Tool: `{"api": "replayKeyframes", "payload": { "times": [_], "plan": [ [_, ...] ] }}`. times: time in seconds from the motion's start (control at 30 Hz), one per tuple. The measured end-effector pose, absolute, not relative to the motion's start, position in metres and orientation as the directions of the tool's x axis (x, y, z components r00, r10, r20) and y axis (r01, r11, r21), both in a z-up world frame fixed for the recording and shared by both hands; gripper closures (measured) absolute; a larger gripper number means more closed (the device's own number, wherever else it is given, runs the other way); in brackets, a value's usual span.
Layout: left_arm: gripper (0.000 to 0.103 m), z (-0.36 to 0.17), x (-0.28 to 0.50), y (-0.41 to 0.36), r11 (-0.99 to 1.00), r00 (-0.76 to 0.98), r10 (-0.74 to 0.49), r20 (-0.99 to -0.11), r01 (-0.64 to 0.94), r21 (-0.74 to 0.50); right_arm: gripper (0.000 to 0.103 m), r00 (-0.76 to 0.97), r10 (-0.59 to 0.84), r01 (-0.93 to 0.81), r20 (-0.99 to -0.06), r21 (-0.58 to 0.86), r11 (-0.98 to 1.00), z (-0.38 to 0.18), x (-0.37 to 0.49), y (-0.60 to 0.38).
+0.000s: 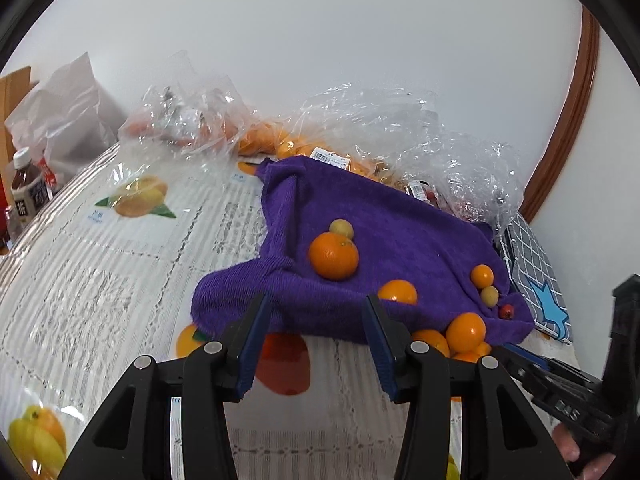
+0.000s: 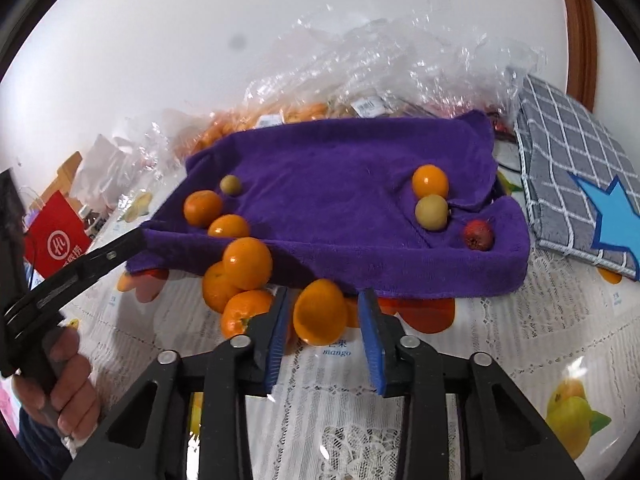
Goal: Organize fruits
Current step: 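Grasp an orange from the tablecloth with the right gripper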
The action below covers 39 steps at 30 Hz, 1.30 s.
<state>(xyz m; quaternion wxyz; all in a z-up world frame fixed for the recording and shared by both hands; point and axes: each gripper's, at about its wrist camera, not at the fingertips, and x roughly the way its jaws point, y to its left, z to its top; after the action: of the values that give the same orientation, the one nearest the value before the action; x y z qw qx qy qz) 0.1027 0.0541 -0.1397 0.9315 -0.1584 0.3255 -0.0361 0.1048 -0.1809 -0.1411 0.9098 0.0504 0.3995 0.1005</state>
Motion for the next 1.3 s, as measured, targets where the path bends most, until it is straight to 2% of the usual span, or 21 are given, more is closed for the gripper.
{"api": "replayKeyframes", "payload": {
  "times": [0.17,0.43,0.53,0.67,1.1,1.3],
  "plan": [
    [0.057,-0.141,0.102,0.054,0.949,0.780,-0.166,-0.603,-0.040,-0.313,0.073,0.635,0.260,-0.122,-0.727,0.238,0.964,-0.146,0.115,-0.188],
    [0.057,-0.143,0.104,0.055,0.946,0.775,-0.174,-0.607,-0.041,-0.323,0.073,0.610,0.288,-0.142,-0.738,0.256,0.956,-0.149,0.122,-0.184],
    [0.057,-0.143,0.104,0.054,0.946,0.773,-0.174,-0.610,-0.040,-0.321,0.076,0.610,0.301,-0.139,-0.733,0.274,0.951,-0.148,0.121,-0.188],
    [0.057,-0.143,0.104,0.054,0.946,0.772,-0.174,-0.611,-0.040,-0.321,0.088,0.640,0.261,-0.131,-0.723,0.233,0.964,-0.140,0.110,-0.194],
    [0.057,-0.144,0.104,0.051,0.950,0.768,-0.174,-0.616,-0.033,-0.310,0.082,0.620,0.261,-0.138,-0.740,0.225,0.965,-0.142,0.098,-0.204],
    [0.057,-0.145,0.105,0.054,0.947,0.767,-0.177,-0.617,-0.038,-0.319,0.070,0.586,0.317,-0.162,-0.745,0.276,0.948,-0.151,0.113,-0.195]
  ]
}}
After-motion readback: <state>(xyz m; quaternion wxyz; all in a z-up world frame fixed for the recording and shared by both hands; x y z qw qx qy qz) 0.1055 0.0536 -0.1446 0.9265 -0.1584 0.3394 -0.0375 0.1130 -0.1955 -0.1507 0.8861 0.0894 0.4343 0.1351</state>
